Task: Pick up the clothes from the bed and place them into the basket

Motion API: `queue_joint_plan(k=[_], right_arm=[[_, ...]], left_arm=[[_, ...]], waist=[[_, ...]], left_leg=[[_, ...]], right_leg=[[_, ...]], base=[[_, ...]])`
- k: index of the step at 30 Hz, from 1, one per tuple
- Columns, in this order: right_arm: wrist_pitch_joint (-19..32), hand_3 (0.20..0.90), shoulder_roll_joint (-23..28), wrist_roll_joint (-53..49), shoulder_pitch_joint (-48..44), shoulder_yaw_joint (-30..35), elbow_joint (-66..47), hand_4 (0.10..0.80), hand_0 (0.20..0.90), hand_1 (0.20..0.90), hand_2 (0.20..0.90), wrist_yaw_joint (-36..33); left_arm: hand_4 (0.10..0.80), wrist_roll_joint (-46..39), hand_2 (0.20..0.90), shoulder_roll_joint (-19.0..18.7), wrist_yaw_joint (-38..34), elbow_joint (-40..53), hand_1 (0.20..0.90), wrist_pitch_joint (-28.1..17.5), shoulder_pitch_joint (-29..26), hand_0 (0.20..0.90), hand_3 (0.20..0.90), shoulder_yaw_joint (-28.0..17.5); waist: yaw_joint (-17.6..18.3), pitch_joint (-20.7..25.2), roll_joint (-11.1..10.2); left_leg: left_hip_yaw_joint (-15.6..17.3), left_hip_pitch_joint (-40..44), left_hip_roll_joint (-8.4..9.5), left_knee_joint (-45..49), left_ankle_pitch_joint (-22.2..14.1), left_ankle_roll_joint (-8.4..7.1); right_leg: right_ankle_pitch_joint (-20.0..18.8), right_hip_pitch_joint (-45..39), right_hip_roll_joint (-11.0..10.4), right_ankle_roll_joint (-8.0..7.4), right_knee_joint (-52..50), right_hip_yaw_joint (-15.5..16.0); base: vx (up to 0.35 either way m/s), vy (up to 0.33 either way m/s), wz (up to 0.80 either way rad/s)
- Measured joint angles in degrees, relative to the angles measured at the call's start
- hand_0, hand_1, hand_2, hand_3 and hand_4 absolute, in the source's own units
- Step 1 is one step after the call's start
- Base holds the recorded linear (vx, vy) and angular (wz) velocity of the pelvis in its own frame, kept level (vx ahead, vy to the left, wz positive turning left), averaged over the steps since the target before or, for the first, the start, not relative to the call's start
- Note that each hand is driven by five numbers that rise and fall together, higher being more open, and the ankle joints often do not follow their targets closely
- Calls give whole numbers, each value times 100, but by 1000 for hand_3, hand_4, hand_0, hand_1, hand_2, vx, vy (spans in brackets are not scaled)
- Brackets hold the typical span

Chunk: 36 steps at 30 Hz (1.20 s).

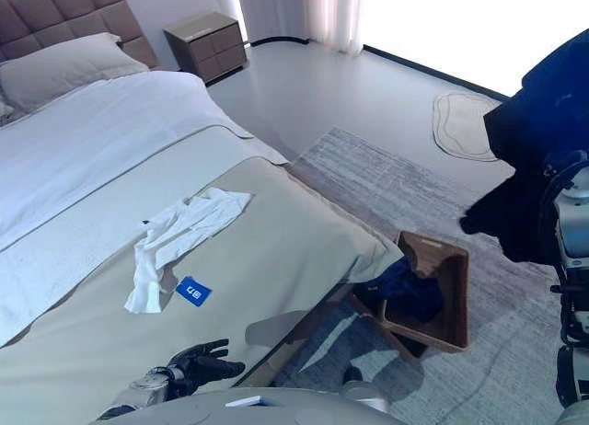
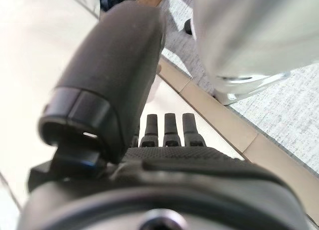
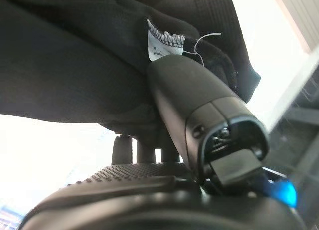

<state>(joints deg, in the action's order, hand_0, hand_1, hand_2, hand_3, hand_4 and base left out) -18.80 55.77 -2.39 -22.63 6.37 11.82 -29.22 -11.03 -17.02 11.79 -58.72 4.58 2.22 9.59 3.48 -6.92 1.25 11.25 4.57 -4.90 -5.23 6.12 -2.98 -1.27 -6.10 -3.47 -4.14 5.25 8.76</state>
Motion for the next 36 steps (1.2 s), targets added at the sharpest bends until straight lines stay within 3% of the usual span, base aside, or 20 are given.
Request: queue_joint_plan(k=[6, 16, 20, 21, 22, 30, 36], right_arm=[[-128, 200, -5, 183, -228, -324, 598, 100, 300, 300, 300, 319], [-850, 200, -62, 178, -1260, -1216, 2452, 100, 300, 300, 300, 373], [-1140, 200, -83, 169, -1602, -1332, 2659, 100, 300, 300, 300, 335], [-1192, 398, -84, 173, -1704, -1420, 2708, 298, 469, 469, 469, 310], [-1288, 900, -85, 184, -1873, -1484, 2798, 800, 900, 900, 900, 298], [-1538, 900, -90, 179, -2481, -1803, 3172, 800, 900, 900, 900, 322], [-990, 900, -88, 289, -2475, -1764, 2221, 800, 900, 900, 900, 303]], left_arm=[[800, -30, 900, -18, -27, -2, 900, 18, -252, 900, 900, 475], [800, -715, 900, -44, -221, 757, 900, -486, -1029, 900, 900, 766], [800, -933, 900, -61, -251, 997, 900, -609, -1256, 900, 900, 821], [800, -988, 900, -78, -247, 1041, 900, -639, -1297, 900, 900, 821], [800, -1038, 900, -93, -243, 1059, 900, -657, -1386, 900, 900, 855], [800, -1158, 900, -231, -244, 1083, 900, -712, -1528, 900, 900, 861], [800, -1157, 900, -284, -232, 1077, 900, -701, -1459, 900, 900, 847]], waist=[[-3, -99, 243], [-41, -1447, 1029], [33, -1819, 1155], [34, -1865, 1165], [41, -1963, 1167], [-45, -2059, 1161], [7, -2080, 1132]], left_leg=[[80, -583, -18, 17, 76, 6], [287, -1338, 70, 19, 311, 87], [281, -1491, 96, 19, 338, 109], [278, -1528, 98, 19, 345, 109], [275, -1526, 104, 19, 358, 104], [258, -1548, 117, 19, 375, 97], [233, -1533, 132, 18, 375, 97]], right_leg=[[-134, 665, 15, -14, -39, -82], [-459, 1596, -50, -13, -140, -349], [-494, 1755, -81, -7, -140, -363], [-516, 1795, -83, -23, -142, -363], [-516, 1795, -91, -23, -149, -361], [-516, 1799, -134, -23, -125, -335], [-516, 1767, -131, -23, -125, -313]], base=[[-239, -69, -11], [-156, -23, -14], [-81, 4, -5], [-74, 5, -1], [-53, 0, 1], [-14, -6, 0], [39, 21, 2]])
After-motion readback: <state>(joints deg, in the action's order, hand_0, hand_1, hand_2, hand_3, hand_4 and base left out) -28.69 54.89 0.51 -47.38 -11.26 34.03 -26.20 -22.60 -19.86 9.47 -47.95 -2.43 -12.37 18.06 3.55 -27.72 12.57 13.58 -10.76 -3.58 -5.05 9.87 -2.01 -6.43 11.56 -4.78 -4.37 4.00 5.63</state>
